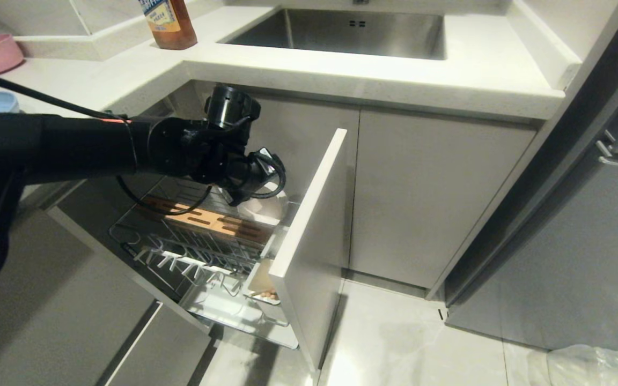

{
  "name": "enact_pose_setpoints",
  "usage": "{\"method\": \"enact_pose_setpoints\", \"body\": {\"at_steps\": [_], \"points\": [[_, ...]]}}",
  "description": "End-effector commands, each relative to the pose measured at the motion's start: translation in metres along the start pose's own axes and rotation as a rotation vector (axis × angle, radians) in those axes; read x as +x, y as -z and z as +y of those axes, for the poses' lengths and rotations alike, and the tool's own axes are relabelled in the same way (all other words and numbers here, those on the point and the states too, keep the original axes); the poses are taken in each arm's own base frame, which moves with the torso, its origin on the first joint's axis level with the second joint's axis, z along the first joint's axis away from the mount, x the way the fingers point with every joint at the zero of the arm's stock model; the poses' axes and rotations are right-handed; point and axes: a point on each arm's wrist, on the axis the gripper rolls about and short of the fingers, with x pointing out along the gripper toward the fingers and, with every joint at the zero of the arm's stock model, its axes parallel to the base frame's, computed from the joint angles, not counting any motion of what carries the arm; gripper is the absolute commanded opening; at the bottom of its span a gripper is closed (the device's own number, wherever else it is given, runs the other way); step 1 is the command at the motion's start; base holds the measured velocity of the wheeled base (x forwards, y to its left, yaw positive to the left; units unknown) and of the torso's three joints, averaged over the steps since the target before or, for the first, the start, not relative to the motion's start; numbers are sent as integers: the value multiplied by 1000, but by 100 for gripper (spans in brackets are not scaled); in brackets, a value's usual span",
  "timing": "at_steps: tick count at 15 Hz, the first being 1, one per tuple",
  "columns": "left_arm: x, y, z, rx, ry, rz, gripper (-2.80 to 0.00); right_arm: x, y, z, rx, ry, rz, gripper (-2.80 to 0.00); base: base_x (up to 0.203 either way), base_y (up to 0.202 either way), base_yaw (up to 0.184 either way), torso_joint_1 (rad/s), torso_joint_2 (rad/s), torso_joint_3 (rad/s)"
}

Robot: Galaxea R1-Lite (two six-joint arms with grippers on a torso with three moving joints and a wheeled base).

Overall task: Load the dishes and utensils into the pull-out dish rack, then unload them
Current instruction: Take the bowl out of the cupboard

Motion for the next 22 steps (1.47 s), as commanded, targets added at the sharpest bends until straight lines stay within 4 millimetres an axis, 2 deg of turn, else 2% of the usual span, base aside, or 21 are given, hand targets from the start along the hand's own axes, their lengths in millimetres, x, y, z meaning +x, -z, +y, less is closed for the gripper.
{"method": "enact_pose_setpoints", "body": {"at_steps": [1, 6, 15, 16, 22], "points": [[24, 7, 2, 13, -28, 17, 0, 0, 0, 0, 0, 0, 1, -280, 0, 0, 0, 0, 0, 0], [50, 0, 2, 31, -27, -5, 0, 0, 0, 0, 0, 0, 1, -280, 0, 0, 0, 0, 0, 0], [63, 7, 3, 50, -26, -5, 0, 0, 0, 0, 0, 0, 1, -280, 0, 0, 0, 0, 0, 0], [63, 7, 3, 57, -26, -6, -280, 0, 0, 0, 0, 0, 1, -280, 0, 0, 0, 0, 0, 0], [62, 6, 3, 57, -27, -7, -280, 0, 0, 0, 0, 0, 1, -280, 0, 0, 0, 0, 0, 0]]}}
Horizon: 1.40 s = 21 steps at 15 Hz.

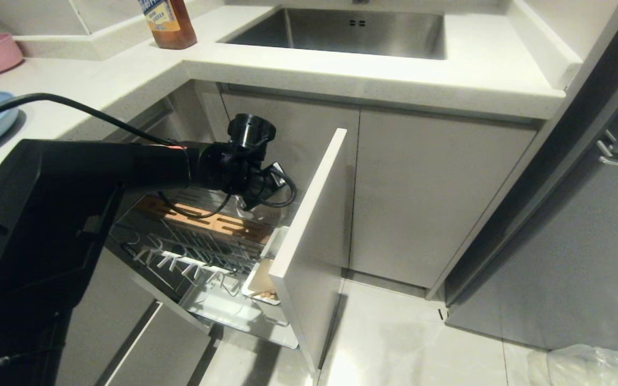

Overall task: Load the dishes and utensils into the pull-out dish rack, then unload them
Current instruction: Take the bowl out of the cupboard

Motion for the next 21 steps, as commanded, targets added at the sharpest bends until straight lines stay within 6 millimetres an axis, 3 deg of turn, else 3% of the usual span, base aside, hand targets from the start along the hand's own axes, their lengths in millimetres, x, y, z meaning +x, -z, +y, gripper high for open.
{"method": "enact_pose_setpoints", "body": {"at_steps": [1, 6, 9, 16, 21], "points": [[-1, 0, 0, -4, -4, 0, -280, 0, 0, 0, 0, 0, 1, -280, 0, 0, 0, 0, 0, 0], [-3, -1, 0, -4, -3, 1, -280, 0, 0, 0, 0, 0, 1, -280, 0, 0, 0, 0, 0, 0], [-20, -11, -4, -19, 17, -29, -280, 0, 0, 0, 0, 0, 1, -280, 0, 0, 0, 0, 0, 0], [-96, -38, -10, -48, 110, -112, -280, 0, 0, 0, 0, 0, 1, -280, 0, 0, 0, 0, 0, 0], [-185, -47, -13, -55, 245, -169, -280, 0, 0, 0, 0, 0, 1, -280, 0, 0, 0, 0, 0, 0]]}}
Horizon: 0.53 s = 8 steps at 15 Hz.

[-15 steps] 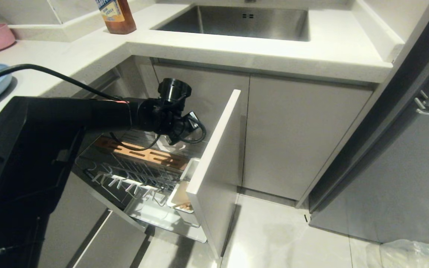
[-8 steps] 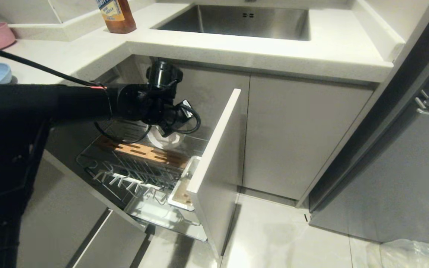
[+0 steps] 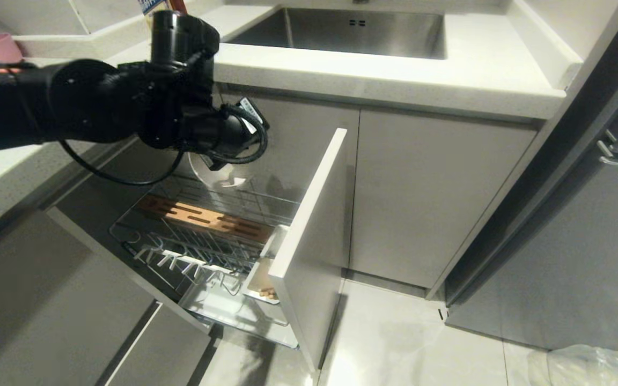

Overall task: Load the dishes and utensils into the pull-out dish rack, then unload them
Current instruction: Take the bowl out of the cupboard

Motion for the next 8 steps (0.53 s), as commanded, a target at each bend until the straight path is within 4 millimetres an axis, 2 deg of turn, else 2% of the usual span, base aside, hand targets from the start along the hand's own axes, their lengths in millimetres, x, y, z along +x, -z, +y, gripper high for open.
{"method": "enact_pose_setpoints", "body": {"at_steps": [1, 5, 8], "points": [[-53, -18, -7, -23, 85, -58, -280, 0, 0, 0, 0, 0, 1, -280, 0, 0, 0, 0, 0, 0], [-153, -42, -3, -55, 240, -150, -280, 0, 0, 0, 0, 0, 1, -280, 0, 0, 0, 0, 0, 0], [-224, -63, 20, -41, 293, -263, -280, 0, 0, 0, 0, 0, 1, -280, 0, 0, 0, 0, 0, 0]]}}
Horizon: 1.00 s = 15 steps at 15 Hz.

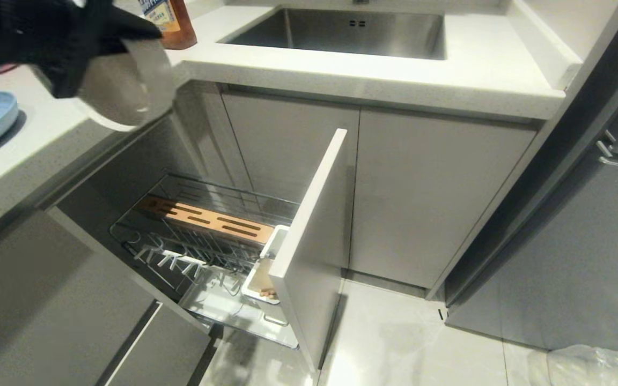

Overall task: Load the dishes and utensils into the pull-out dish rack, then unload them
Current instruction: Take the bowl out of the cupboard

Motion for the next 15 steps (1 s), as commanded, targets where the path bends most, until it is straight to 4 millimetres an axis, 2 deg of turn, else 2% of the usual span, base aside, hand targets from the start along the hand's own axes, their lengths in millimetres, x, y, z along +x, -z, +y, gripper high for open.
{"method": "enact_pose_setpoints", "body": {"at_steps": [1, 4, 7, 10, 15], "points": [[-55, -30, 8, -14, 27, -133, -280, 0, 0, 0, 0, 0, 1, -280, 0, 0, 0, 0, 0, 0], [-88, -58, 30, 51, -139, -333, -280, 0, 0, 0, 0, 0, 1, -280, 0, 0, 0, 0, 0, 0], [-100, -75, 48, 143, -355, -459, -280, 0, 0, 0, 0, 0, 1, -280, 0, 0, 0, 0, 0, 0], [-86, -92, 72, 240, -563, -444, -280, 0, 0, 0, 0, 0, 1, -280, 0, 0, 0, 0, 0, 0], [-50, -93, 117, 406, -775, -79, -280, 0, 0, 0, 0, 0, 1, -280, 0, 0, 0, 0, 0, 0]]}}
